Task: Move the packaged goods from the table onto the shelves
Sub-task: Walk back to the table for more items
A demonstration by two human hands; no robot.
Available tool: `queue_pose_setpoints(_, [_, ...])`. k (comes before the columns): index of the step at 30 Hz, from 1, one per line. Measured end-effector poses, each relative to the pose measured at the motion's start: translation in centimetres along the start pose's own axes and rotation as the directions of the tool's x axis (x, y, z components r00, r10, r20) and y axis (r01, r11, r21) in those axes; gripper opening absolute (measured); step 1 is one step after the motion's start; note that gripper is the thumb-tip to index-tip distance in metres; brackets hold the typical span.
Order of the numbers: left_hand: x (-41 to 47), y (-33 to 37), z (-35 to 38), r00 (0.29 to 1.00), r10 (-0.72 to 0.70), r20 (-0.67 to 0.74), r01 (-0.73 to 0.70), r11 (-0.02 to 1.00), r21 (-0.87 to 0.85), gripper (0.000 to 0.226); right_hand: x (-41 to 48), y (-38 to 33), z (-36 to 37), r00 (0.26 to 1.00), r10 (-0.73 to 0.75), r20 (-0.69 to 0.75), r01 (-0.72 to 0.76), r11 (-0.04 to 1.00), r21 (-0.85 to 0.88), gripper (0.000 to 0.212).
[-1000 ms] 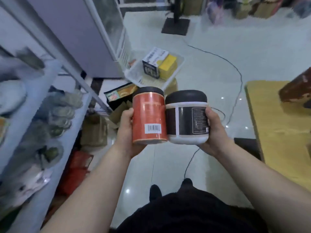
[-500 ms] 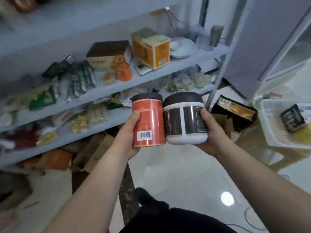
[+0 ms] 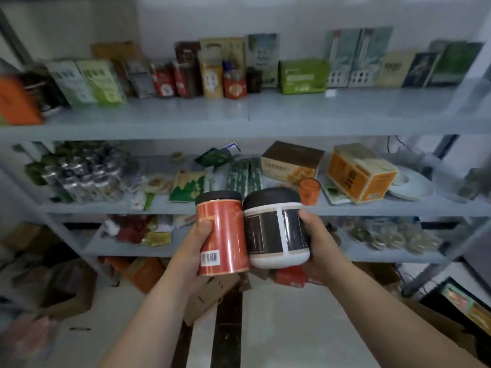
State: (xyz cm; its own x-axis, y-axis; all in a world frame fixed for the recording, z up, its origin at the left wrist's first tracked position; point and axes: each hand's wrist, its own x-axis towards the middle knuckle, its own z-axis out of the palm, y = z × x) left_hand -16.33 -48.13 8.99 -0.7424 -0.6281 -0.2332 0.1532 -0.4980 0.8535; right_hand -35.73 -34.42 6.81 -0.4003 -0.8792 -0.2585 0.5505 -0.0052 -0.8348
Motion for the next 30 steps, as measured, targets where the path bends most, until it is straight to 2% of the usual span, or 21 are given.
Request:
queue_pose_setpoints(2, [1.3,2.6,-1.9,0.999,0.045,-0.01,-0.045,0.999,0.013,0.12,2.8,-0.7,2.7,0.994,-0.108,-0.032,0.107,0.994,-0.036,0.059])
queue_pose_setpoints(4, [2.6,4.9,-3.5,0.995,0.099,0.014,-0.1,0.994,0.053,0.119,5.6,-1.4,4.8,0.978,-0.206,-0.025,0.202,0.974,-0.106,0.063])
queue_pose_setpoints(9, [5.7,10.1,-5.7,0.983,0.182,0.037,-0.185,0.977,0.103,0.114,10.8,-4.6,9.2,0.972,-0.219,0.083,0.232,0.949,-0.212,0.09])
queue_pose_setpoints(16, [12.0,16.7,-6.4,0.946,0.325,0.009,-0.322,0.934,0.155,0.105,19.5,-10.4,12.3,0.932,-0.297,0.208,0.344,0.905,-0.25,0.073])
queue_pose_setpoints(20, [15.4,20.3,-6.8,0.914,0.403,-0.042,-0.391,0.904,0.175,0.11,25.0,-13.7,14.9,0.896,-0.331,0.296,0.414,0.865,-0.284,0.094])
queue_pose_setpoints(22, [16.9,22.1,-7.3,0.892,0.442,-0.096,-0.418,0.886,0.2,0.115,27.6,-15.1,16.4,0.872,-0.379,0.308,0.469,0.828,-0.307,0.089])
queue_pose_setpoints(25, [19.1,24.4,-8.2,0.843,0.507,-0.177,-0.464,0.854,0.235,0.114,31.3,-16.7,18.5,0.832,-0.428,0.354,0.546,0.746,-0.381,0.094])
queue_pose_setpoints(27, [20.6,25.5,-8.8,0.804,0.551,-0.223,-0.488,0.826,0.283,0.104,33.3,-17.7,19.5,0.8,-0.439,0.409,0.593,0.681,-0.43,0.092])
queue_pose_setpoints(30, [23.0,26.8,-10.2,0.741,0.596,-0.309,-0.491,0.795,0.355,0.071,36.2,-18.6,20.9,0.769,-0.434,0.469,0.632,0.625,-0.458,0.09])
